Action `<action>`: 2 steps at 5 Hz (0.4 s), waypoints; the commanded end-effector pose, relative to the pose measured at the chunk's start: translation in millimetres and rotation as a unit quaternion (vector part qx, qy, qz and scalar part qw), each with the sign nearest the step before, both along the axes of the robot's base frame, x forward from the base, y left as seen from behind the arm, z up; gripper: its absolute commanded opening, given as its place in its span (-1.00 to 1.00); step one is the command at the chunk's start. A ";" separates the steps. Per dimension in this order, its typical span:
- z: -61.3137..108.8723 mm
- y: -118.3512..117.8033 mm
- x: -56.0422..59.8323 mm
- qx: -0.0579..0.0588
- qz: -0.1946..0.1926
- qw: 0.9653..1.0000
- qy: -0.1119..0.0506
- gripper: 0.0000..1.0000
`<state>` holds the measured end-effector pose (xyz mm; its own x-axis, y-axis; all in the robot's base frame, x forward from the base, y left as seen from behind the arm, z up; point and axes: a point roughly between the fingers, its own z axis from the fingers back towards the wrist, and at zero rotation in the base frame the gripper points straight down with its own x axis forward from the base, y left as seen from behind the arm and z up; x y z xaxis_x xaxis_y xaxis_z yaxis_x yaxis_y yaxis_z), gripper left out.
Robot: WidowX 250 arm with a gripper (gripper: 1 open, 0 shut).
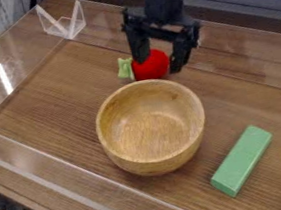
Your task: Move the red object to the right side of the table
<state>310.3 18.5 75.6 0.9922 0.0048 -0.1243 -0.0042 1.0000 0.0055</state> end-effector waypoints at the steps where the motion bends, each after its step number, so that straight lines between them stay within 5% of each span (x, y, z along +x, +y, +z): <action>1: 2.2 11.4 14.5 0.006 -0.002 1.000 -0.029 1.00; 2: -6.2 21.5 17.5 0.009 0.007 0.999 -0.031 1.00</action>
